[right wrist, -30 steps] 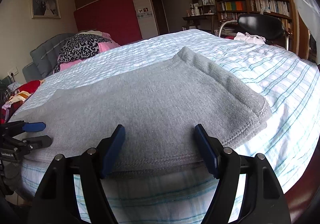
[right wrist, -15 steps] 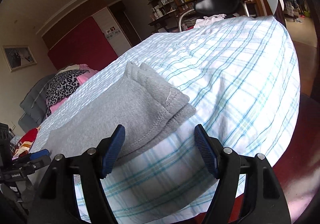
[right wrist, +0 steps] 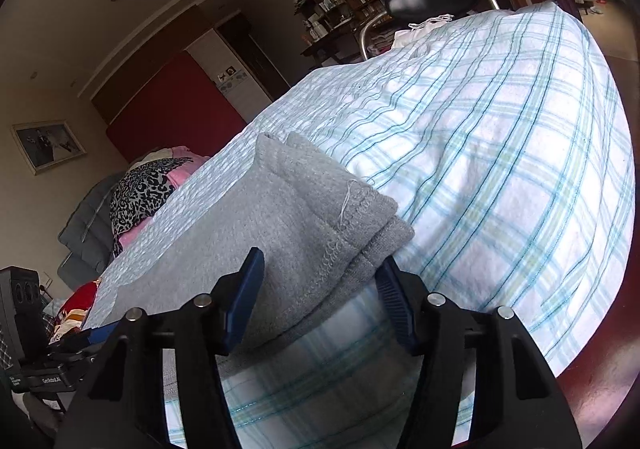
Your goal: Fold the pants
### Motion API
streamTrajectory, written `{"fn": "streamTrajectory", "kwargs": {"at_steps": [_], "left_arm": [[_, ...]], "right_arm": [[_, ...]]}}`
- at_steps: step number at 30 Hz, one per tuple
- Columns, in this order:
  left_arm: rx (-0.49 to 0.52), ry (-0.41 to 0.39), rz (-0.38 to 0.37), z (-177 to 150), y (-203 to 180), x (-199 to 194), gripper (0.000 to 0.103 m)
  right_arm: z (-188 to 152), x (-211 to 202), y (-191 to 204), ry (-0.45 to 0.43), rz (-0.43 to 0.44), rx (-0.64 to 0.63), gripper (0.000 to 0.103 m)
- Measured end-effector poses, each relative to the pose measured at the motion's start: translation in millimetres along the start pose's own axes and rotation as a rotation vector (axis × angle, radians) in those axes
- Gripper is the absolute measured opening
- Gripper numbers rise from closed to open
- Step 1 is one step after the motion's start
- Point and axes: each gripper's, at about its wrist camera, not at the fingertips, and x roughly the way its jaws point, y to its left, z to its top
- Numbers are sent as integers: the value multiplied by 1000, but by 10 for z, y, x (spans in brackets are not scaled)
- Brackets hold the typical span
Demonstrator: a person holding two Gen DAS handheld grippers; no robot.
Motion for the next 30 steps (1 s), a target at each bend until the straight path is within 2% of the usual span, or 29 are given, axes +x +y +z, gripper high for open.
{"fn": "streamTrajectory", "kwargs": {"at_steps": [3, 7, 12, 16, 17, 18, 21, 30], "left_arm": [[8, 6, 8, -35, 0, 53, 88], [13, -2, 10, -55, -10, 61, 89], [-1, -4, -7, -38, 17, 46, 89], [-14, 0, -30, -17, 46, 21, 89], [-22, 0, -38, -6, 62, 11, 89], [-33, 0, -47, 8, 72, 1, 89], [-70, 4, -78, 77, 144, -29, 89], [-207, 4, -213, 477, 385, -117, 89]], "right_arm": [[67, -22, 9, -11, 22, 19, 34], [105, -31, 98, -23, 64, -5, 34], [33, 173, -9, 29, 78, 84, 35], [116, 184, 91, 19, 92, 66, 35], [139, 174, 145, 12, 95, 49, 33], [160, 155, 209, 0, 92, 22, 25], [212, 73, 479, -51, 70, -97, 17], [103, -10, 1150, -107, 94, -357, 13]]}}
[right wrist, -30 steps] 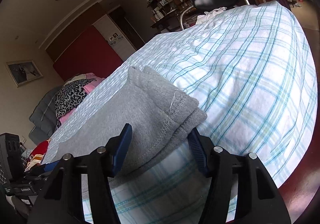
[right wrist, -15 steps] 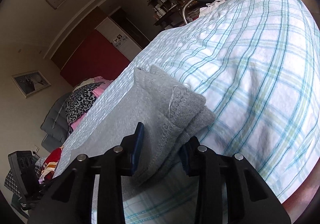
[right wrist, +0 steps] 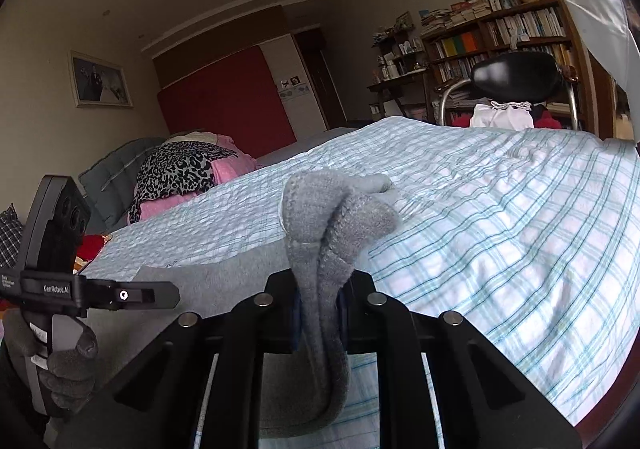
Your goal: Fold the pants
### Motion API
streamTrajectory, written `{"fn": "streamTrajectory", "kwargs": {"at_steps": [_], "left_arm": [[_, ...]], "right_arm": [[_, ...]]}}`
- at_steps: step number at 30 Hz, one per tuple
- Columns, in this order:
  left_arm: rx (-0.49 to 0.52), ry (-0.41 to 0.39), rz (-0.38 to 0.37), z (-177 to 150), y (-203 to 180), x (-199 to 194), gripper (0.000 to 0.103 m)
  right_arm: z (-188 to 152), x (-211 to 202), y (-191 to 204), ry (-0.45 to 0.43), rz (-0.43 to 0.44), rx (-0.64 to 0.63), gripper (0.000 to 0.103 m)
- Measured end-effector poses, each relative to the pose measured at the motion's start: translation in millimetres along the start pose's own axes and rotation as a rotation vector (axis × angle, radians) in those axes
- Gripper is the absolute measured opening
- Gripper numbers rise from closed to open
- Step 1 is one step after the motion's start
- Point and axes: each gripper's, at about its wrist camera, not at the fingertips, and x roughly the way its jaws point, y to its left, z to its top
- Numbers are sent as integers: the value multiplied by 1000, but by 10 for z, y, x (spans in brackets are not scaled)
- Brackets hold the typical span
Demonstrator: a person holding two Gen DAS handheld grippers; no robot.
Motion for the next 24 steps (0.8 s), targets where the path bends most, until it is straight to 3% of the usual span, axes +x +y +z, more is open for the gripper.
{"fn": "streamTrajectory", "kwargs": {"at_steps": [6, 11, 17, 24], "left_arm": [[-39, -19, -112, 275, -73, -43, 92], [-85, 17, -204, 378, -103, 67, 94], [-89, 38, -230, 343, -89, 118, 94], [-133, 60, -248, 293, 40, 245, 93]], "right_arm": [[-80, 15, 331, 17, 38, -135, 13], [-217, 41, 592, 39, 63, -261, 13], [-410, 80, 878, 74, 96, -409, 13], [-540, 113, 998, 114, 134, -433, 13]]}}
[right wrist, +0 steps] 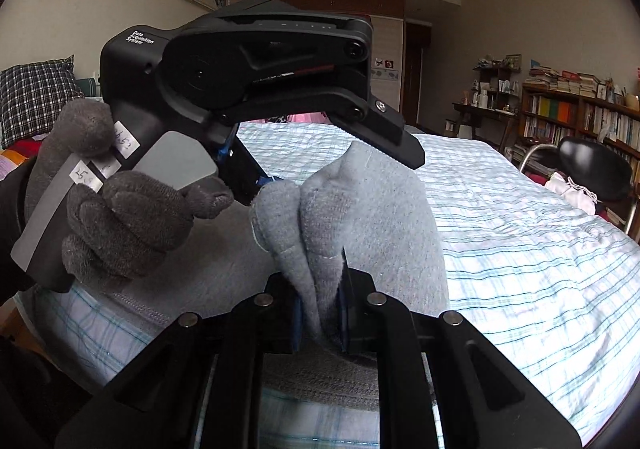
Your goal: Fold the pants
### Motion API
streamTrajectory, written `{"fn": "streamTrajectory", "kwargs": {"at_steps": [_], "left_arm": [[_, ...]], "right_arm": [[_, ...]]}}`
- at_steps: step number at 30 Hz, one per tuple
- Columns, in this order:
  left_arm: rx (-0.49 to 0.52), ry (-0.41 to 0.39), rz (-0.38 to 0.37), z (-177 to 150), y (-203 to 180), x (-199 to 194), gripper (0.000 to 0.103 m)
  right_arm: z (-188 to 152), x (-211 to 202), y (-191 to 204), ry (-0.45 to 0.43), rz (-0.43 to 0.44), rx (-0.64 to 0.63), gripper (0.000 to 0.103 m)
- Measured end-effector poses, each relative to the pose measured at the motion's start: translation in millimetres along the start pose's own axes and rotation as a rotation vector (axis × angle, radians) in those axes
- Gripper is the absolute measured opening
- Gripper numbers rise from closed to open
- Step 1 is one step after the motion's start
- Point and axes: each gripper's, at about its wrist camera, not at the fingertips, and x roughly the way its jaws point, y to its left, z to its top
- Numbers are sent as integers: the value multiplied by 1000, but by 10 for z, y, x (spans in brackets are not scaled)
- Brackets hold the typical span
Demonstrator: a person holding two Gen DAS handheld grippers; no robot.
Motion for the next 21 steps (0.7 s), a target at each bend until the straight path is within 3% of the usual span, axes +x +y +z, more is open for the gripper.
{"fn": "streamTrajectory", "kwargs": {"at_steps": [3, 5, 6, 8, 11, 21], "left_arm": [[-31, 2, -16, -14, 99, 43, 89], [-60, 4, -24, -13, 168, 67, 78], [-70, 2, -23, -8, 202, 67, 72], [-75, -7, 0, 1, 244, 52, 40], [-69, -45, 17, 13, 285, -65, 26], [4, -205, 117, -196, 293, -849, 22]], "right_arm": [[-8, 28, -15, 13, 9, 19, 13], [-9, 39, -7, 17, 8, 21, 13], [-8, 37, -1, 17, 7, 20, 13], [0, 20, 12, 13, 2, 22, 13], [33, -13, 40, 2, 17, 35, 14], [188, -21, 459, -37, 152, -33, 14]]}}
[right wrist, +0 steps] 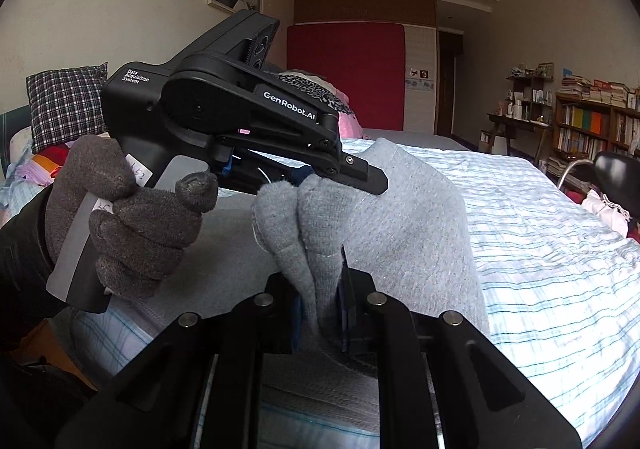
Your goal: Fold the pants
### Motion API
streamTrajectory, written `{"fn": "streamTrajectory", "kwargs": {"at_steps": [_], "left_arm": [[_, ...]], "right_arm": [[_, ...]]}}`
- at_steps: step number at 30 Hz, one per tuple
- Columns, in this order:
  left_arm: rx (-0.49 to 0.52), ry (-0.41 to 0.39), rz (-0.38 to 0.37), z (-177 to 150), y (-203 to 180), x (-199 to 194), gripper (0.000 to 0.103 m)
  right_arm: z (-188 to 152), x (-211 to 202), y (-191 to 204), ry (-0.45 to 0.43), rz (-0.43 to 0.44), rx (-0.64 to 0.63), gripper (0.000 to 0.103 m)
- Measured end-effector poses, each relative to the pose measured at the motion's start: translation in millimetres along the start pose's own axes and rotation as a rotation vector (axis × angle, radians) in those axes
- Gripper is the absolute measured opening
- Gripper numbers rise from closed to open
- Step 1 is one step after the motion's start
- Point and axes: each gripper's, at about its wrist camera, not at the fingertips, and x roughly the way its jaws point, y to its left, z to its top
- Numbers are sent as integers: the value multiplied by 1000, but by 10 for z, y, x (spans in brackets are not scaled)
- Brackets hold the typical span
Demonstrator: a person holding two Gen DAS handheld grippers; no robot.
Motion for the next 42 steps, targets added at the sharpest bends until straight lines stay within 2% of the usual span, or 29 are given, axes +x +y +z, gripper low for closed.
{"fn": "streamTrajectory", "kwargs": {"at_steps": [7, 11, 16, 20, 28, 33, 36, 42], "left_arm": [[-70, -38, 75, -269, 416, -374, 22], [-125, -39, 97, -401, 660, -446, 22], [-141, -51, 124, -526, 807, -504, 22], [-140, -30, 192, -625, 889, -469, 23], [-96, -47, 245, -716, 799, -535, 25], [-50, -89, 283, -681, 628, -688, 25], [-10, -106, 270, -666, 476, -746, 27], [79, -93, 249, -708, 168, -694, 30]], "right_arm": [[-58, 222, 378, 62, 103, -54, 14], [-123, 324, 507, 107, 139, -60, 14], [-164, 458, 549, 150, 158, -67, 15], [-264, 514, 566, 194, 179, -63, 18], [-294, 469, 565, 200, 220, -64, 21], [-299, 404, 480, 200, 281, -27, 31], [-286, 330, 415, 201, 332, 0, 37], [-243, 129, 214, 192, 387, 55, 38]]}}
